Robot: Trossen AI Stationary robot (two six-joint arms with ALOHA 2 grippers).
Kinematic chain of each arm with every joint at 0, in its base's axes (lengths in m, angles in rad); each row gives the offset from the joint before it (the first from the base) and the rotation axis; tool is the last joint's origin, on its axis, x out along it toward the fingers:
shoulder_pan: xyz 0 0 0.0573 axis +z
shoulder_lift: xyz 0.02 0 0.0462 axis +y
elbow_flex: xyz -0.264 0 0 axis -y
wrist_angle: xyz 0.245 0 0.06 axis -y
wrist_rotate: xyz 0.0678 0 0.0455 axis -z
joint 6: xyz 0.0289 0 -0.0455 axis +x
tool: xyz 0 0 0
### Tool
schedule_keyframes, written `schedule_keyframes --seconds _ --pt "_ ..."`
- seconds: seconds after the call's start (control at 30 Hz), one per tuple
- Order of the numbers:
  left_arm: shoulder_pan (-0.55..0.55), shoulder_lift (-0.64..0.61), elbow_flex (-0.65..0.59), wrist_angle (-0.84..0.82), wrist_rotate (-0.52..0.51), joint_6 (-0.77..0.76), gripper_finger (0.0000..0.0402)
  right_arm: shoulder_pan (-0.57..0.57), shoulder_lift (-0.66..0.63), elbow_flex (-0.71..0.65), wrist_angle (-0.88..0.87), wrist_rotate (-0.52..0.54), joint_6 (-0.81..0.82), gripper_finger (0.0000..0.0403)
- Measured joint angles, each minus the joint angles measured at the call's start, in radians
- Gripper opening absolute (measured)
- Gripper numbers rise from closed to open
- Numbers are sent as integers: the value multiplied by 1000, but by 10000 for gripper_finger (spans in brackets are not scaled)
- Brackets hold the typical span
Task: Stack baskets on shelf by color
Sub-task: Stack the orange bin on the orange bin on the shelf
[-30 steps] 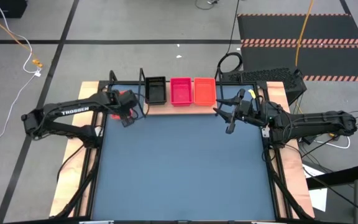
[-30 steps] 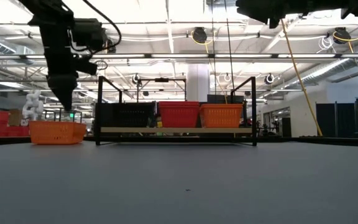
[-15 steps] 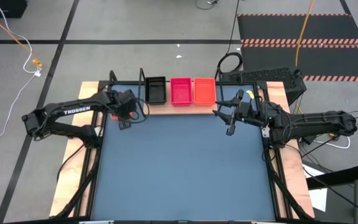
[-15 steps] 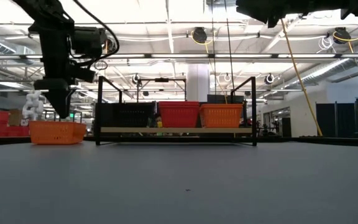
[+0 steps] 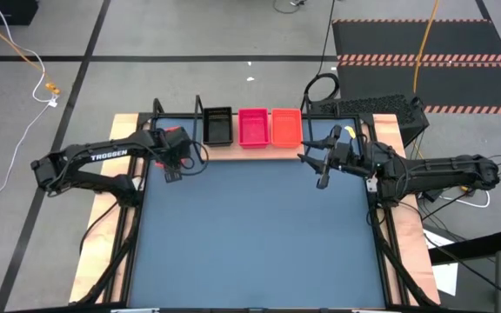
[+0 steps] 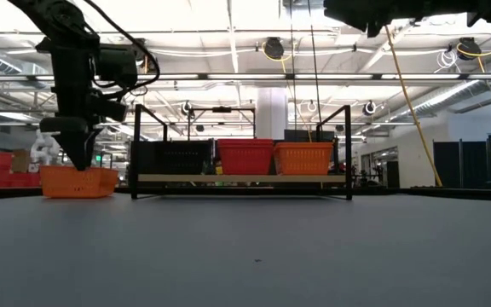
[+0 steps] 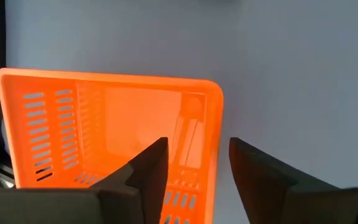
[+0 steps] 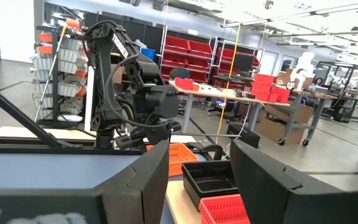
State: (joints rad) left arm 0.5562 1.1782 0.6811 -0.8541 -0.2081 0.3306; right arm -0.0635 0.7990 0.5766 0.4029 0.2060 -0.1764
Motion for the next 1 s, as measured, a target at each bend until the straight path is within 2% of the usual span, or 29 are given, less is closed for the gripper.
schedule_keyframes --seconds 0.13,0.27,0.4,0.6,0.67,0.83,1.0 --pt "0 8 -8 20 0 0 192 0 0 0 12 0 0 164" --pt "11 15 -55 52 1 11 184 0 0 0 12 0 -1 164" --pt "12 37 -60 59 1 16 132 0 0 0 12 1 -1 164" --pt "12 27 -32 17 0 13 19 0 0 0 13 1 -4 164" --pt "6 14 -19 1 -13 -2 12 0 0 0 15 2 -10 164" --pt "-22 -22 19 -52 -152 -69 15 0 0 0 16 2 -23 164" --pt "-43 -55 120 -165 -354 -239 10 0 0 0 16 2 -23 164"
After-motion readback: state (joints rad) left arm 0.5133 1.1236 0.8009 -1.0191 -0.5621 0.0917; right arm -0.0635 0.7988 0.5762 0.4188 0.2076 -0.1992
